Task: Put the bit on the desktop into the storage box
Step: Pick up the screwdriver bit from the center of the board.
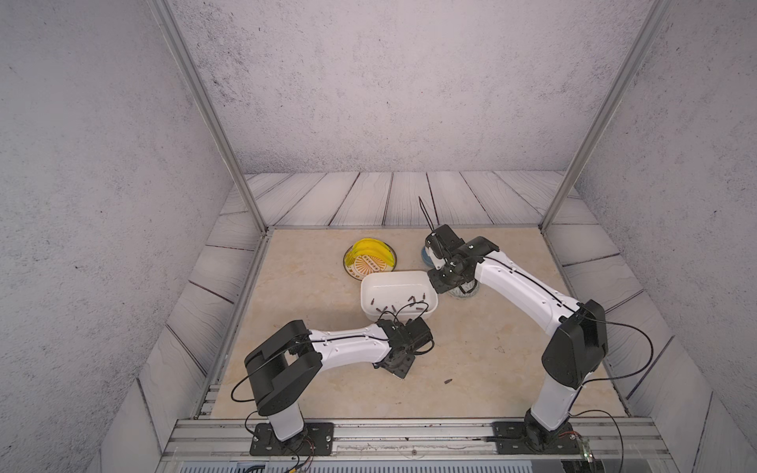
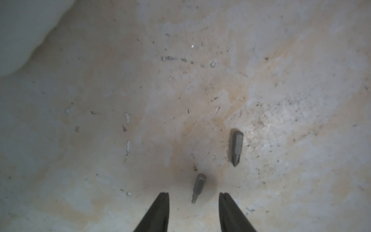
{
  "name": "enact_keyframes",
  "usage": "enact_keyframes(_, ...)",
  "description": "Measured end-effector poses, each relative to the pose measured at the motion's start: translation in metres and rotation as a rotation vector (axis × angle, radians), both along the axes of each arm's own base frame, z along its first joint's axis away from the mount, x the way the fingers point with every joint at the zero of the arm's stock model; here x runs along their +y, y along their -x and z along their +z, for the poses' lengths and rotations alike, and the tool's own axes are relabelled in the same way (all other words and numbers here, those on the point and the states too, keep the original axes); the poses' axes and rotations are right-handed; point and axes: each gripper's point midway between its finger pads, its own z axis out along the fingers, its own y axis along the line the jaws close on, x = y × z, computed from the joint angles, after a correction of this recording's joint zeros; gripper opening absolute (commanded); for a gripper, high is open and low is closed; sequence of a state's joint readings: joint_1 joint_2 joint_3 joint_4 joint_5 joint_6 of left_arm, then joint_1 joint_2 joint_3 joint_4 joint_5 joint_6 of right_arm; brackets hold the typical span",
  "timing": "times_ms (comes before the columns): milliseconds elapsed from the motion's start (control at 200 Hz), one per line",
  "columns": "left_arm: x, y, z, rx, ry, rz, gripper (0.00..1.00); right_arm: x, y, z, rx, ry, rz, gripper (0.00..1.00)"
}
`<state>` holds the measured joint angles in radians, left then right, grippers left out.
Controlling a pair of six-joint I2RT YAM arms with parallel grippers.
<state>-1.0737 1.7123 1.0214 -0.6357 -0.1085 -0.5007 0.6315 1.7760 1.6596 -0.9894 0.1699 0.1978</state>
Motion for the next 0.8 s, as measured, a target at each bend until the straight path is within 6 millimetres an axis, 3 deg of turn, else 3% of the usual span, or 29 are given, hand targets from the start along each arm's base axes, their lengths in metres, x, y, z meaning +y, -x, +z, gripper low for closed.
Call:
enact_keyframes(180, -0.005, -0.003, -0.003, 0.000, -0.004, -0.010, 0.39, -0.005, 0.005, -0.009, 0.027, 0.021, -0.002, 0.32)
enact_keyframes(796, -0.006, -0.002, -0.010, 0.019, -0.028, -0.025, 0.26, -0.015, 0.010, -0.008, 0.032, 0.030, -0.015, 0.31)
